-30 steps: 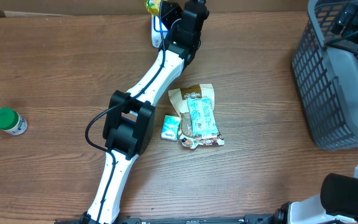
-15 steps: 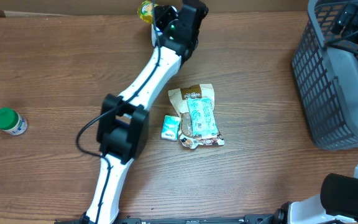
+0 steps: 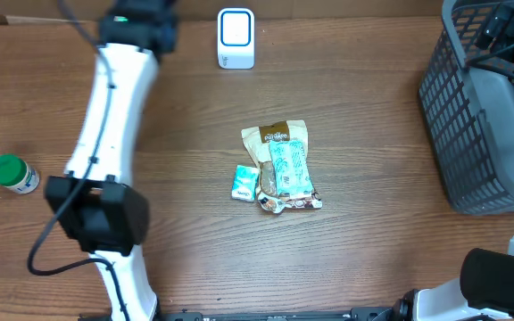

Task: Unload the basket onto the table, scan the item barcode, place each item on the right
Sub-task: 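Carry the yellow oil bottle left, away from the scanner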

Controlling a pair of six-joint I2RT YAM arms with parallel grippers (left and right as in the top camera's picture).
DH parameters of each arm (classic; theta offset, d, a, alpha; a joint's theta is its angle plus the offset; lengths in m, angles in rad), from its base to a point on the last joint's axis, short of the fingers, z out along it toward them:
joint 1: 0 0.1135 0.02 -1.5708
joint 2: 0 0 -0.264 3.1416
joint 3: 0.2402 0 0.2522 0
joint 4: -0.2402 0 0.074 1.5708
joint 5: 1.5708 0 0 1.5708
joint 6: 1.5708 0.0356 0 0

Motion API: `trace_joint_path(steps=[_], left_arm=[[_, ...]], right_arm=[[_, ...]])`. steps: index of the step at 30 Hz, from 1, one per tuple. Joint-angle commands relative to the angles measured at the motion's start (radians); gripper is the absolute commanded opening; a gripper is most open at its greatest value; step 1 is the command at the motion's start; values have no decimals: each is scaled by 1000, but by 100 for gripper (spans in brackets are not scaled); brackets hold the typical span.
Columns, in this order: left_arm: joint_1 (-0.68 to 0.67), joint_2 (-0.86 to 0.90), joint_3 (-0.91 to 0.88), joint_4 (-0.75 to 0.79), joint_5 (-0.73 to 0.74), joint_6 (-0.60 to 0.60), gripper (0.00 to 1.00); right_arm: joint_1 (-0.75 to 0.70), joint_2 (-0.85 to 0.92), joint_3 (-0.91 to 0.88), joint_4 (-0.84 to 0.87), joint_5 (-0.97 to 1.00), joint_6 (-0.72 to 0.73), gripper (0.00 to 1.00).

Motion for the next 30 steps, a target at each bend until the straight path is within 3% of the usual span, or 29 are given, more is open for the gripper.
trace_joint_path(steps=[1, 5, 12, 19, 30], left_arm=[[116, -6, 11, -56, 173, -173, 11], [274, -2, 11, -121, 324, -208, 10], [474, 5, 11, -179, 436, -236, 9], [565, 5, 8, -179, 418, -235, 11], [586, 6, -110, -93, 270, -236, 14]], right_arm=[[0, -10, 18, 3, 10, 4, 100], [0, -10, 18, 3, 10, 3, 100], [0, -10, 18, 4, 10, 4, 100], [0, -10, 18, 4, 10, 4, 100], [0, -10, 18, 3, 10, 4, 100]])
